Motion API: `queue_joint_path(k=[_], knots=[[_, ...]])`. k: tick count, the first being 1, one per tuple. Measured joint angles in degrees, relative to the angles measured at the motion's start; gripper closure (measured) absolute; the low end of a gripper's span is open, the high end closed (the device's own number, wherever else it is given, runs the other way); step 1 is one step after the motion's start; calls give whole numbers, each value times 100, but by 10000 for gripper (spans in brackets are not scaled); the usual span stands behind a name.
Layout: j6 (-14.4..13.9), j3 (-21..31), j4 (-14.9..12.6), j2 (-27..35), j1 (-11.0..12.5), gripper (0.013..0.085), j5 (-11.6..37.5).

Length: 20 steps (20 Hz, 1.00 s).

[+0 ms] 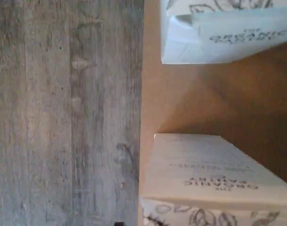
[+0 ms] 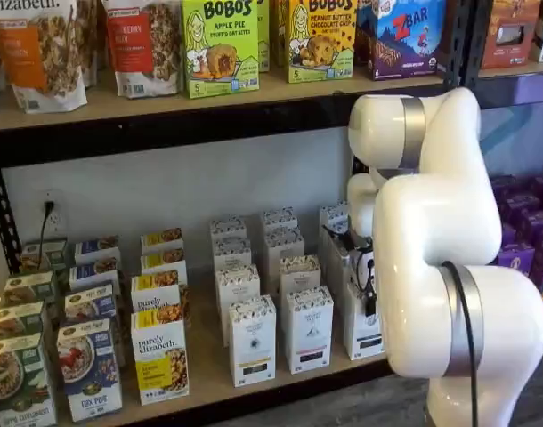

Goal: Pick up the white box with a green strip in the middle, on the bottom shelf, the sixth box from the left

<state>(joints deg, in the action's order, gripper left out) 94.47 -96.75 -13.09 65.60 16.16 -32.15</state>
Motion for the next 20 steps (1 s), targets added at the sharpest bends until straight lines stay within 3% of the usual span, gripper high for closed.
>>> queue_joint_path(k=[3, 5, 8, 10, 19, 20], knots=[[26, 17, 34, 17, -1, 130, 76], [19, 19, 32, 22, -5, 210, 100], [-12, 22, 0, 29, -9, 250, 112], [-42, 16, -30, 33, -12, 330, 99], [-84, 6, -85, 22, -8, 330, 56], [-87, 2, -89, 17, -8, 370, 33]])
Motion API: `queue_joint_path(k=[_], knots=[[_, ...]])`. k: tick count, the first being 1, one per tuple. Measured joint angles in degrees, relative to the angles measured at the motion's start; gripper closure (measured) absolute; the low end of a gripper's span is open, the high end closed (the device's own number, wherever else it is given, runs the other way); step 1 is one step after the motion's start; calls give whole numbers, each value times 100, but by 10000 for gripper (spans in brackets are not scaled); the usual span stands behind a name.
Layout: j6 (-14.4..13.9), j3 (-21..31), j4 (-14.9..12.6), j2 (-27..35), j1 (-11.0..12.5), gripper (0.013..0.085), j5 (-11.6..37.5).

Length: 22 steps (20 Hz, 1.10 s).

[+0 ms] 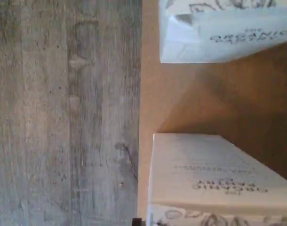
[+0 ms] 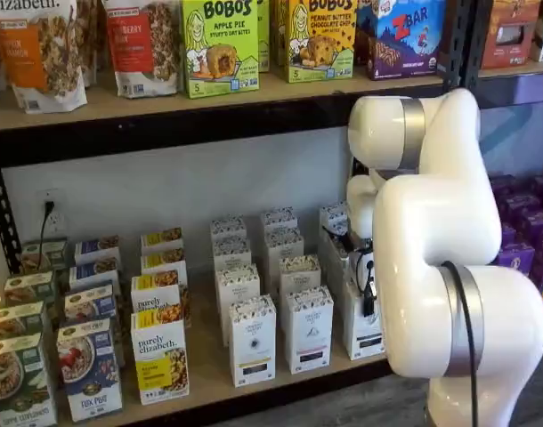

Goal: Pick up the white box with a green strip in the middle, on the bottom shelf, the sixth box from the left

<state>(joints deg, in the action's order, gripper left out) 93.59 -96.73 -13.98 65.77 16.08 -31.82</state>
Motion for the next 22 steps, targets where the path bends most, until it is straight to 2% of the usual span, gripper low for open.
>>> queue_joint_path(k=[1, 4, 5, 7, 11, 17, 22], knots=[[-6, -3, -7, -5, 0, 370, -22], [-23, 4, -22, -19, -4, 450, -61], [-24, 6, -22, -23, -7, 450, -74], [-46, 39, -40, -44, -12, 530, -79], [-203, 212, -217, -122, -4, 530, 85], [-523, 861, -545, -469, 4, 530, 531], [-493, 1622, -449, -978, -21, 530, 715]])
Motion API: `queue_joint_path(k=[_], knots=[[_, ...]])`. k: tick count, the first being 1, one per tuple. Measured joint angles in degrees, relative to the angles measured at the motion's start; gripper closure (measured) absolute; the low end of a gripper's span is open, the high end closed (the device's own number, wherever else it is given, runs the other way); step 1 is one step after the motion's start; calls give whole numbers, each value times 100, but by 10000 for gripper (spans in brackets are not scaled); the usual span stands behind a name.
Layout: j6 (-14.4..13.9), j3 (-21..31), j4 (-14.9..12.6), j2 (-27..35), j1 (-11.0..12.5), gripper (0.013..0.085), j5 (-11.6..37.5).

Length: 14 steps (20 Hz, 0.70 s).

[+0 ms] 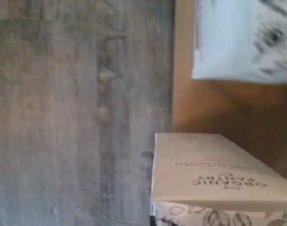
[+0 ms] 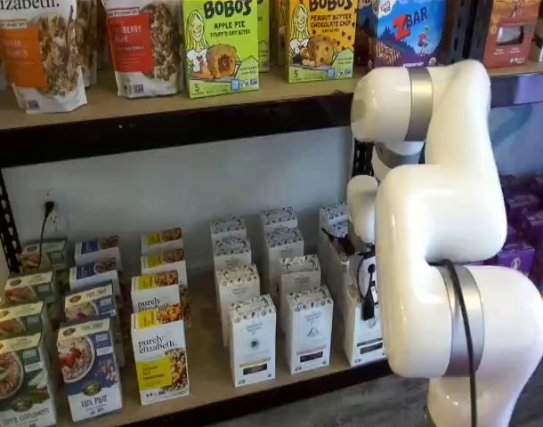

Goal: Pick up the white box with a green strip in the middle, on the bottom shelf, the sixth box from the left

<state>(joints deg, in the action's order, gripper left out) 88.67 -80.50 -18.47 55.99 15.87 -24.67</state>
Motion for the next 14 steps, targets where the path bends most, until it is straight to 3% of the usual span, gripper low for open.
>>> queue_joint_path(k=[7, 14], knots=[[-230, 1461, -197, -1075, -5, 530, 494], [-659, 2814, -441, -2354, -198, 530, 478]])
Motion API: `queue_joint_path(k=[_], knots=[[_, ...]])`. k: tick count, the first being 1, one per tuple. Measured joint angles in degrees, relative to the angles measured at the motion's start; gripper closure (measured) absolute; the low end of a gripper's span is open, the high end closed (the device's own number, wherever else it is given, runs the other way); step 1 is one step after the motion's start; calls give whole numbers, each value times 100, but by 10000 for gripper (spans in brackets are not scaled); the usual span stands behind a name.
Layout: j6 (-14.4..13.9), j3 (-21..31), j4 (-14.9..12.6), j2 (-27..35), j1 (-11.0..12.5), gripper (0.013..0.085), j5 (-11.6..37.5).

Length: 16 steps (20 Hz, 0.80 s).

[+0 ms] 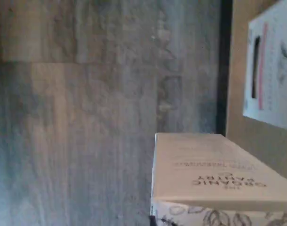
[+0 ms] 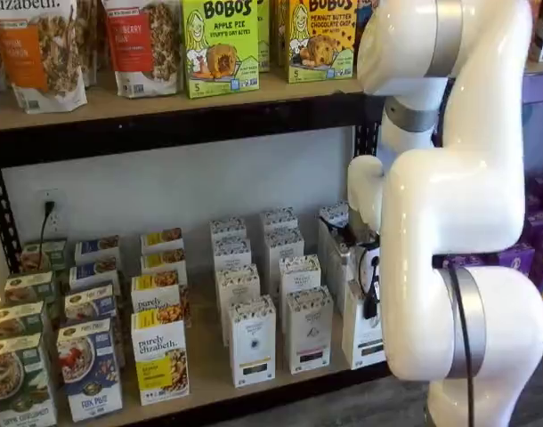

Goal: Pick up the white box with a green strip in the middle, on the bottom shelf, the sixth box from the left

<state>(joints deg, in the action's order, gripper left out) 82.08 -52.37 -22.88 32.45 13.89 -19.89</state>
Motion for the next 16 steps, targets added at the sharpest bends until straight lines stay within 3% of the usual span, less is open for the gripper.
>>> queue_joint_path(k=[3, 12, 16], knots=[[-198, 607, -67, -633, -141, 530, -58], [-133, 1877, 360, -2318, -523, 530, -353], [-77, 2217, 658, -3106, -789, 530, -852]])
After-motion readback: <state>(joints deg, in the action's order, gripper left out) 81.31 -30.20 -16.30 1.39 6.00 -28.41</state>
